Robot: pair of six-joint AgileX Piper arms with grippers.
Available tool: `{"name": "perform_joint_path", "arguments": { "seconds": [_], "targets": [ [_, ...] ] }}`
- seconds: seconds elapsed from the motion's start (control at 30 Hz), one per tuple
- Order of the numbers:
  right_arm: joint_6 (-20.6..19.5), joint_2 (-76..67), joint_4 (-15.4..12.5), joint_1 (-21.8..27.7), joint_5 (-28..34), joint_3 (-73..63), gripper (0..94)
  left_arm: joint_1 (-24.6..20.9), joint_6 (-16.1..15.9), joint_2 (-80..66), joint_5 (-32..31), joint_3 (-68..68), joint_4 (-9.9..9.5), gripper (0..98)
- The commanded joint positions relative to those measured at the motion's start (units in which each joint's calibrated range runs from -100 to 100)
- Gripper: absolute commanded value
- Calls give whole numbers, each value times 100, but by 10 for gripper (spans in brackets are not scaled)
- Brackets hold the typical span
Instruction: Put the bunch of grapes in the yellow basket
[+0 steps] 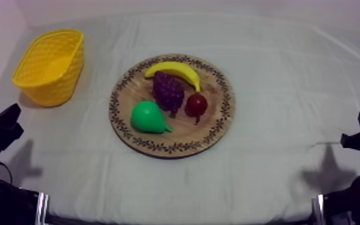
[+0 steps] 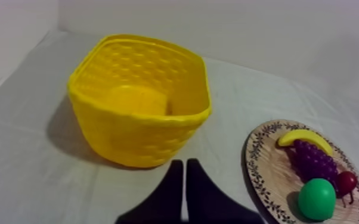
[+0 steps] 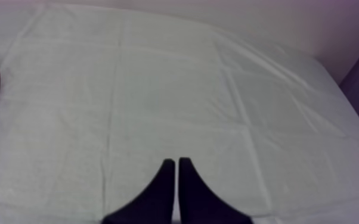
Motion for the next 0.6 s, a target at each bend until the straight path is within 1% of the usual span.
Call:
{"name": "perform_joint_path", "arguments": {
  "seconds": [0.0, 0.33, 0.43, 0.57],
  "targets": [
    [2, -2, -1, 0, -3, -5, 3, 2, 0, 0, -3, 3, -2, 0],
    [5, -2, -1, 0, -3, -5, 3, 38, -17, 0, -3, 3, -2, 0],
    [3, -2, -1, 0, -3, -5, 3, 375, -77, 0, -3, 3, -2, 0],
    [6, -2, -1, 0, -3, -5, 3, 894, -43, 6, -5, 3, -2, 0]
  ]
}}
